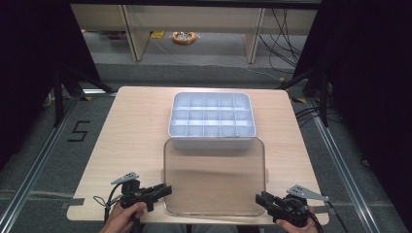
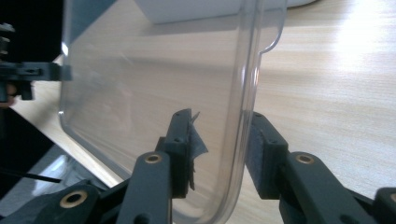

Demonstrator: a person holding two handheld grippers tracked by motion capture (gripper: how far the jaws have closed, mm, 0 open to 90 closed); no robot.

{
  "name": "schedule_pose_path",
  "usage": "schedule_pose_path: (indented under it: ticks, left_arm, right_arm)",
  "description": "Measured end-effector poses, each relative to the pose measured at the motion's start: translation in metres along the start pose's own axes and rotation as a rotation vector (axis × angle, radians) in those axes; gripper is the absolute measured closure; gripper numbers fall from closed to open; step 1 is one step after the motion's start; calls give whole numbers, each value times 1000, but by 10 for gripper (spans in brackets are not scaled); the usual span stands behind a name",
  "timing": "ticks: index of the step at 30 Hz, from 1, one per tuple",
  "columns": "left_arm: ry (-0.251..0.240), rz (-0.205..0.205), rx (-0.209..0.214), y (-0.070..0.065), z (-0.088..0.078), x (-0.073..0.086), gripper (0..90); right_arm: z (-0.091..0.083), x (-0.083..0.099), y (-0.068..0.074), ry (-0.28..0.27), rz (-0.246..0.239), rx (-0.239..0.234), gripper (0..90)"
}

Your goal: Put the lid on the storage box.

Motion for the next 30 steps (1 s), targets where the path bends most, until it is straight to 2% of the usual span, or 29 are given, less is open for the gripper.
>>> schedule_pose_path:
  ticks: [1,2,3,4,5,6,7,9,10,11,12,13,14,16,17,18,20,21,22,23,24,25,27,30]
  left_arm:
    - [0,0,0,0,0,0,608]
    - [-20,22,-32,-4,0,-1,618]
    - [-20,22,-32,-4,0,-1,635]
    - [-40,31,-18,-7,-1,-3,646]
    - [-42,56,-32,-9,-3,-4,661]
    - [-42,56,-32,-9,-3,-4,672]
    - [-50,82,-37,-12,-4,-5,678]
    - [-82,125,-49,-17,-7,-9,683]
    - [-102,145,-59,-22,-11,-13,686]
    - [-102,145,-59,-22,-11,-13,689]
    - [-120,153,-57,-24,-12,-15,690]
    - [-122,171,-61,-26,-13,-18,689]
    - [-124,183,-67,-27,-14,-20,689]
    - [-129,191,-69,-28,-15,-24,679]
    - [-126,199,-80,-28,-14,-27,673]
    - [-126,203,-96,-28,-12,-33,669]
    - [-129,208,-103,-28,-11,-38,665]
    - [-134,210,-112,-27,-9,-43,666]
    - [-138,212,-119,-27,-7,-48,669]
    - [-140,220,-125,-27,-5,-53,670]
    - [-141,230,-129,-27,-3,-57,670]
    - [-136,233,-153,-27,-2,-61,674]
    - [-130,252,-170,-25,3,-68,672]
    - [-122,237,-177,-20,9,-78,675]
  right_arm:
    - [2,-1,0,-23,-15,-5,656]
    - [3,-1,0,-27,-19,-6,656]
    - [1,-2,-1,-17,-31,20,656]
    - [2,-2,0,-25,-16,17,656]
    - [1,-2,1,-12,5,19,656]
    - [0,-2,2,-12,20,21,656]
    - [2,-3,1,-14,6,33,656]
    - [4,-4,1,-16,13,50,655]
    - [4,-5,-1,-7,-13,34,655]
    - [4,-5,1,-6,8,35,654]
    - [5,-7,0,-20,-13,30,653]
    - [6,-9,-1,-23,-23,47,650]
    - [7,-11,0,-23,-14,40,648]
    - [7,-14,-1,-25,-20,53,646]
    - [10,-21,-1,-35,-36,65,642]
    - [12,-25,-2,-43,-40,55,640]
    - [13,-30,-2,-38,-41,67,639]
    - [13,-34,0,-34,-17,66,639]
    - [16,-45,-2,-43,-24,71,636]
    - [19,-51,-5,-62,-53,62,633]
    - [19,-51,-5,-62,-53,62,633]
    - [21,-55,-5,-63,-35,71,631]
    - [23,-66,-8,-82,-60,76,629]
    - [27,-80,-12,-96,-61,89,624]
Point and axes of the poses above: each handheld gripper's, and its own axes: z roughly forward along the jaws, x roughly out of its underside, y roughly to its left, the point moved 4 cm from there along z, roughly forward along the jaws, and after that the axes turned 1 degree about -y, right-handed, at the moved point
